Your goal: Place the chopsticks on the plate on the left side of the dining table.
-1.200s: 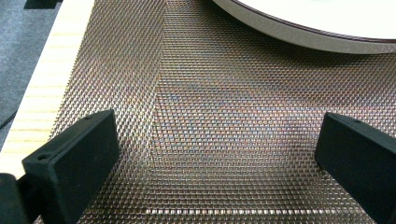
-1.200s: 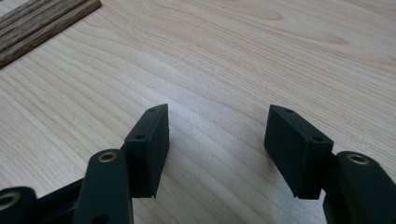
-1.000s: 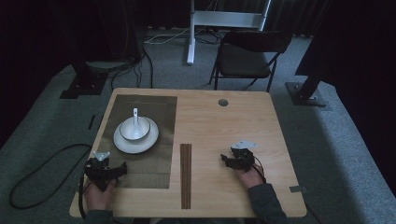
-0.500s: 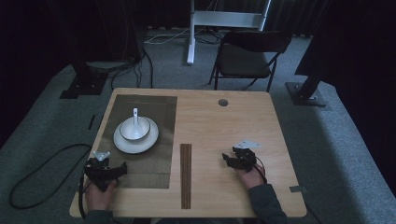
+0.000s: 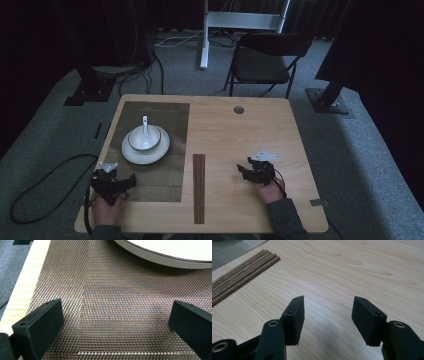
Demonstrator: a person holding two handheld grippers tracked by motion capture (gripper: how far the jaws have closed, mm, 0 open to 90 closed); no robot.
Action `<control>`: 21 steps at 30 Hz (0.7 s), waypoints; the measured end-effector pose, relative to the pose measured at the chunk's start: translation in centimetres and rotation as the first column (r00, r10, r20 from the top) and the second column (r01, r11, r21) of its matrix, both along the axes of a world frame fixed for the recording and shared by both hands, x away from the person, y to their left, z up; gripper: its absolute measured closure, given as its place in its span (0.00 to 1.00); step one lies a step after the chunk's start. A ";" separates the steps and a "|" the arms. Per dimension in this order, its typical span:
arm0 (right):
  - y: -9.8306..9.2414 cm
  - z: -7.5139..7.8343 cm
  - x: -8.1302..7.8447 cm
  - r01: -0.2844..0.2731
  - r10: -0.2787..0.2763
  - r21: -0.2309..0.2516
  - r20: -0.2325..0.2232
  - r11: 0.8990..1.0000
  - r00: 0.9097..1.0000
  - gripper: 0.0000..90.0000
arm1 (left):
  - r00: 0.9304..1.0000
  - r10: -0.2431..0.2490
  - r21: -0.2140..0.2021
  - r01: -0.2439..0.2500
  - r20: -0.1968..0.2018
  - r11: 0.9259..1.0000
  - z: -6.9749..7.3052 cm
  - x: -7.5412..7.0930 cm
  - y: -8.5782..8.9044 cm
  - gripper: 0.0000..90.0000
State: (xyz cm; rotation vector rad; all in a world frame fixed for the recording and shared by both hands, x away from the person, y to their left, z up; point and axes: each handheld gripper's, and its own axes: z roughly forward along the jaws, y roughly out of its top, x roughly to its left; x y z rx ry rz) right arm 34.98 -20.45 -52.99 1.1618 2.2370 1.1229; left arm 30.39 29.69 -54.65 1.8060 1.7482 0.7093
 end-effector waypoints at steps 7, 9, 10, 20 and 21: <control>0.1 0.7 -0.5 -0.010 0.010 0.005 0.024 1.000 1.000 0.48 | 1.000 0.000 0.000 0.000 0.001 1.000 0.0 0.0 0.0 0.00; 0.2 0.9 -0.7 -0.017 0.016 0.006 0.028 1.000 0.999 0.48 | 1.000 0.000 0.000 0.000 0.000 1.000 0.0 0.0 0.0 0.00; 0.3 1.0 -0.8 -0.019 0.019 0.008 0.029 1.000 0.999 0.48 | 1.000 0.000 0.000 0.000 0.000 1.000 0.0 0.0 0.0 0.00; 1.5 2.3 -1.8 -0.066 0.065 0.012 0.052 0.998 0.997 0.48 | 1.000 0.000 0.000 0.000 0.000 1.000 0.0 0.0 0.0 0.00; 1.6 2.3 -1.9 -0.070 0.069 0.011 0.052 0.998 0.996 0.48 | 1.000 0.000 0.000 0.000 0.000 1.000 0.0 0.0 0.0 0.00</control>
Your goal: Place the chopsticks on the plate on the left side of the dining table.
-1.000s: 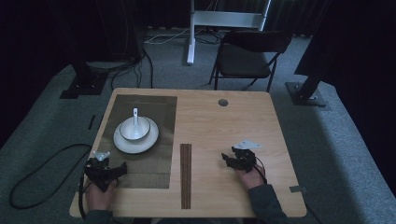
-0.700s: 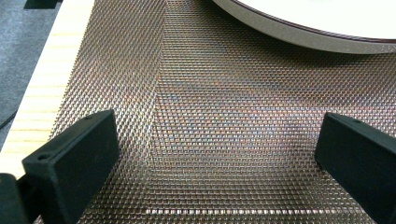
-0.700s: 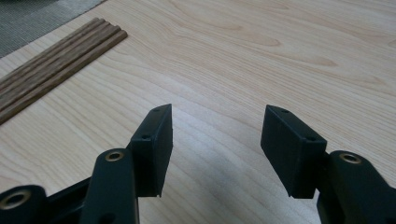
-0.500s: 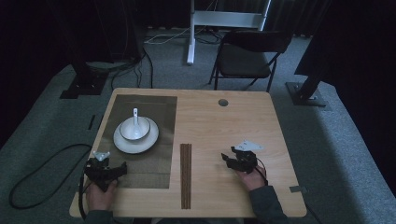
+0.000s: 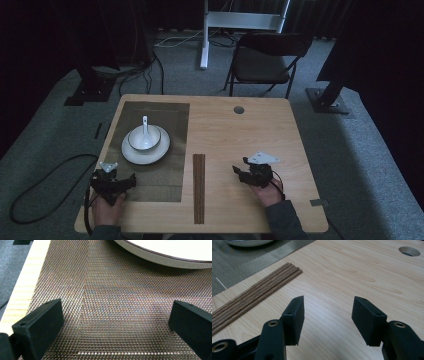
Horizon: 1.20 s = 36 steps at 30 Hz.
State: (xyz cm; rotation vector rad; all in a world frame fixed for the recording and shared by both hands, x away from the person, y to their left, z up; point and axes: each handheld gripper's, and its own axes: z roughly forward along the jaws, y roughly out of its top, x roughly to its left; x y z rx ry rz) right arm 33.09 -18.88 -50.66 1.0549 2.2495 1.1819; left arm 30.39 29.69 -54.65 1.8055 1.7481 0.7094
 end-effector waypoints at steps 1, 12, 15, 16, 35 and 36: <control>0.1 0.0 -0.1 -0.001 0.001 0.000 0.000 1.000 1.000 0.48 | 1.000 0.000 0.000 0.000 0.000 1.000 0.0 0.0 0.0 0.00; 0.6 0.9 -0.7 -0.023 0.023 0.001 0.009 1.000 1.000 0.47 | 1.000 -0.001 0.001 0.001 -0.002 1.000 0.0 0.0 0.0 0.00; 0.9 1.0 -0.8 -0.029 0.029 -0.006 0.011 1.000 1.000 0.47 | 1.000 0.000 0.000 0.000 -0.001 1.000 0.0 0.0 0.0 0.00; 0.9 1.0 -0.8 -0.031 0.031 -0.009 0.009 0.999 0.999 0.47 | 1.000 0.000 0.000 0.000 -0.002 1.000 0.0 0.0 0.0 0.00; 1.8 1.6 -1.5 -0.079 0.079 -0.031 0.011 0.996 0.997 0.46 | 1.000 0.000 0.000 0.000 -0.002 1.000 0.0 0.0 0.0 0.00; 1.9 1.6 -1.6 -0.080 0.081 -0.030 0.012 0.996 0.997 0.46 | 1.000 0.000 0.000 0.000 -0.002 1.000 0.0 0.0 0.0 0.00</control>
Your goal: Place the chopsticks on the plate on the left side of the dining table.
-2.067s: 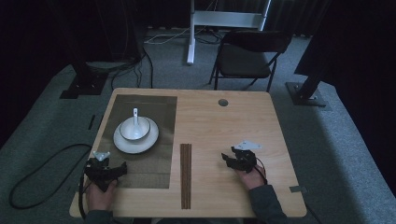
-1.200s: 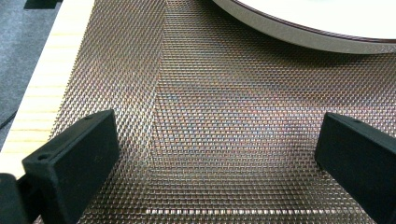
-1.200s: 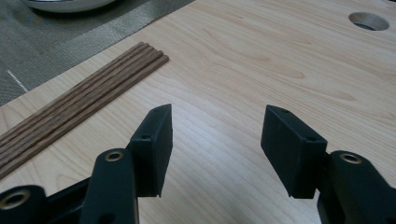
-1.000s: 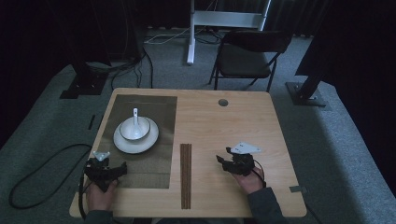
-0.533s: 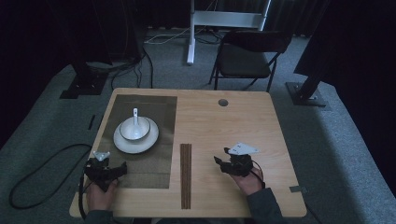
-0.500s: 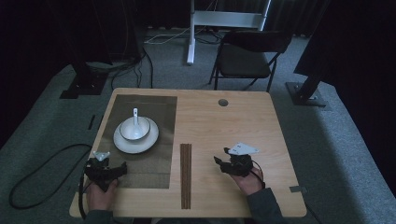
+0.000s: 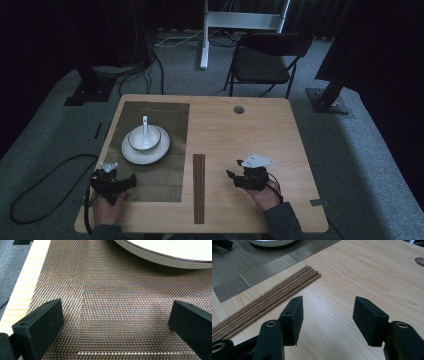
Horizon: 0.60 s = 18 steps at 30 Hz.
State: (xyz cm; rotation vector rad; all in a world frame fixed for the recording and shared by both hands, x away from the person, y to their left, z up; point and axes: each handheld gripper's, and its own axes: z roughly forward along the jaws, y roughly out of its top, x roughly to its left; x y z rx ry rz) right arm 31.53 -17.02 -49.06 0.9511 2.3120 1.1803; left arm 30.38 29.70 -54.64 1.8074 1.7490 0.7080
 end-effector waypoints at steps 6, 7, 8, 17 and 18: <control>0.3 0.0 -0.3 -0.013 0.013 -0.007 0.000 1.000 1.000 0.46 | 1.000 0.000 0.000 0.000 0.001 1.000 0.0 0.0 0.0 0.00; 0.3 0.1 -0.3 -0.015 0.015 -0.009 0.001 1.000 1.000 0.45 | 1.000 0.000 0.000 0.000 0.000 1.000 0.0 0.0 0.0 0.00; 0.3 0.0 -0.4 -0.017 0.017 -0.010 0.003 1.000 1.000 0.45 | 1.000 0.000 0.000 0.000 0.000 1.000 0.0 0.0 0.0 0.00; 0.5 0.3 -0.9 -0.027 0.027 -0.022 0.011 0.999 1.000 0.45 | 1.000 0.000 0.000 0.000 0.000 1.000 0.0 0.0 0.0 0.00; 0.5 0.4 -1.0 -0.027 0.027 -0.024 0.010 0.999 1.000 0.45 | 1.000 0.000 0.000 0.000 0.000 1.000 0.0 0.0 0.0 0.00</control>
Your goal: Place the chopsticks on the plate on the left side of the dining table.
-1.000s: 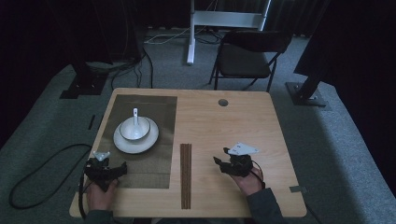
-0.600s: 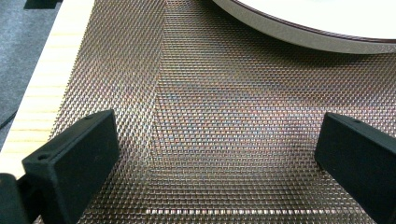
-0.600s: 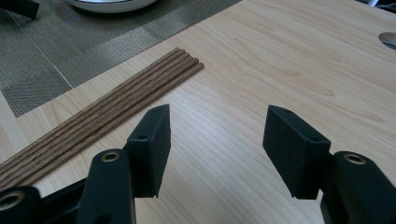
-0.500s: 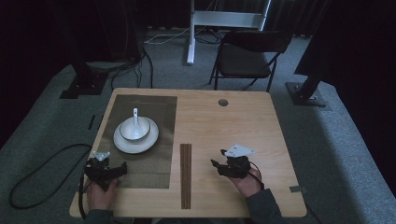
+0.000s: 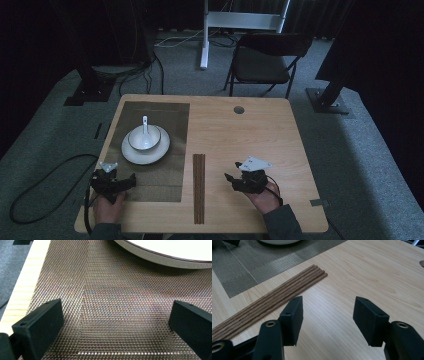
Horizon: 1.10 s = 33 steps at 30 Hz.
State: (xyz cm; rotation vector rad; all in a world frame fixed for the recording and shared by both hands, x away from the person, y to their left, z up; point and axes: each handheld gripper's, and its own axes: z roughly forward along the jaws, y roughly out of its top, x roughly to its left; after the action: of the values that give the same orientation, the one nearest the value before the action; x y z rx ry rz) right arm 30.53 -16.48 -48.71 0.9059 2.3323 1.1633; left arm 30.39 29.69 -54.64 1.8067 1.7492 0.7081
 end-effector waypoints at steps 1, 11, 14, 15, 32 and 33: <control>0.0 0.0 0.0 0.000 0.000 0.000 0.000 1.000 1.000 0.45 | 1.000 0.000 0.000 0.000 0.000 1.000 0.0 0.0 0.0 0.00; 0.4 0.2 -0.3 -0.025 0.025 -0.002 0.001 1.000 1.000 0.45 | 1.000 0.000 0.000 0.000 -0.001 1.000 0.0 0.0 0.0 0.00; 0.5 0.2 -0.4 -0.028 0.028 -0.006 0.000 1.000 1.000 0.45 | 1.000 0.000 0.000 0.000 -0.001 1.000 0.0 0.0 0.0 0.00; 0.6 0.2 -0.4 -0.035 0.035 -0.009 0.003 0.999 0.999 0.45 | 1.000 0.000 0.000 0.000 -0.001 1.000 0.0 0.0 0.0 0.00; 1.7 0.7 -0.9 -0.071 0.071 -0.006 -0.001 0.997 0.997 0.45 | 1.000 0.000 0.000 0.000 -0.001 1.000 0.0 0.0 0.0 0.00; 1.7 0.7 -1.0 -0.072 0.072 -0.004 -0.004 0.997 0.997 0.45 | 1.000 0.000 0.000 0.000 -0.001 1.000 0.0 0.0 0.0 0.00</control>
State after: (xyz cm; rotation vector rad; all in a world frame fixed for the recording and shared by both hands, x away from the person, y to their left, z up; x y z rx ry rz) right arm 29.56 -14.76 -47.97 0.8299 2.3878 1.1859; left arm 30.38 29.69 -54.63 1.8076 1.7495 0.7079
